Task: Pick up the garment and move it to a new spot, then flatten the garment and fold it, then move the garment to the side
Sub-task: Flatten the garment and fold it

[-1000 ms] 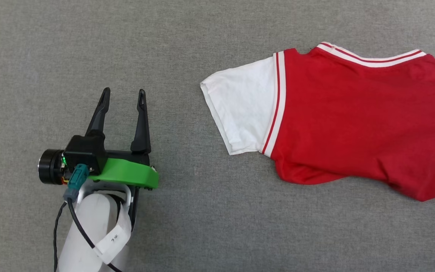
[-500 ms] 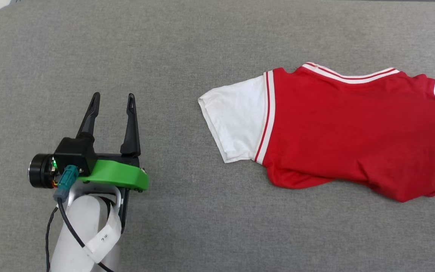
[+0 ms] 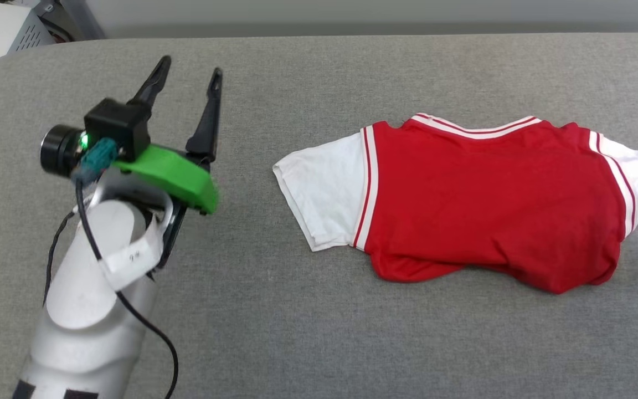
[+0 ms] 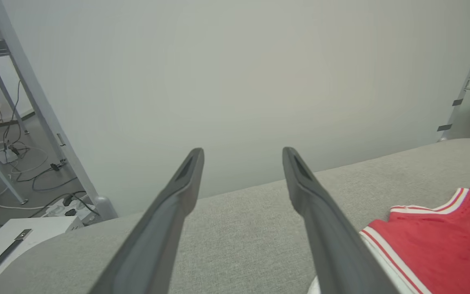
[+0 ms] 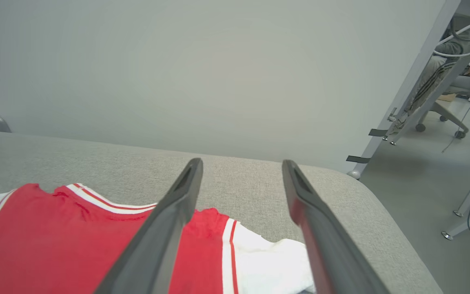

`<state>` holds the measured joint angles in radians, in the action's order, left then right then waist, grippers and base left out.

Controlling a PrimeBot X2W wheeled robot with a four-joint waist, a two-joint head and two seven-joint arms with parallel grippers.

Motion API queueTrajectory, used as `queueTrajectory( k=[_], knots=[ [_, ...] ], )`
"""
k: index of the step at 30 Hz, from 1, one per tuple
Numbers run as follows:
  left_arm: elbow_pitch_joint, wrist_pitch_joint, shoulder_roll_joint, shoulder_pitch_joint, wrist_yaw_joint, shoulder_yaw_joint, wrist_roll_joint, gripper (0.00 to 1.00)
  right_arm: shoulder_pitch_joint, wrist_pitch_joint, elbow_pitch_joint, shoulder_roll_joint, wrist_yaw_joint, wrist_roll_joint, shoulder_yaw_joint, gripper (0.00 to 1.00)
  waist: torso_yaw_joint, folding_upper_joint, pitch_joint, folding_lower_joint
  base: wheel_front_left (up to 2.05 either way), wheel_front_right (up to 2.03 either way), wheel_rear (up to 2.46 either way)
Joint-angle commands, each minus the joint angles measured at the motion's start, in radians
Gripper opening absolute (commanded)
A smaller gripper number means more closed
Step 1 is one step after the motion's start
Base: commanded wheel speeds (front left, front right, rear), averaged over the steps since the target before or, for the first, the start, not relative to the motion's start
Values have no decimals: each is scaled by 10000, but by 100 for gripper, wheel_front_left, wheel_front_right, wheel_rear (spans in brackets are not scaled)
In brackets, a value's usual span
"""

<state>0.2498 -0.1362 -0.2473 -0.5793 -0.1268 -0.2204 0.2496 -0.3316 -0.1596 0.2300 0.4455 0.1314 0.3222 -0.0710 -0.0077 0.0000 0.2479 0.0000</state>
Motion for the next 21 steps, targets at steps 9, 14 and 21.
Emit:
queueTrajectory(
  k=[9, 14, 21],
  knots=[
    [646, 3946, -1470, -3018, -36, -3284, 2831, 100, 1463, 897, -2262, -1141, -7, -562, -501, 100, -325, 0, 232, 0, 0, 0, 0],
    [1401, 6343, -1690, -3981, -37, -4639, 4521, 100, 1497, 1119, -2681, -1358, -7, -624, -414, 100, -583, 0, 506, 0, 0, 0, 0],
    [2325, 7961, -1862, -4865, -37, -6095, 5711, 100, 1193, 1165, -2790, -1471, -7, -594, -149, 100, -971, 0, 1054, 0, 0, 0, 0]
  ],
)
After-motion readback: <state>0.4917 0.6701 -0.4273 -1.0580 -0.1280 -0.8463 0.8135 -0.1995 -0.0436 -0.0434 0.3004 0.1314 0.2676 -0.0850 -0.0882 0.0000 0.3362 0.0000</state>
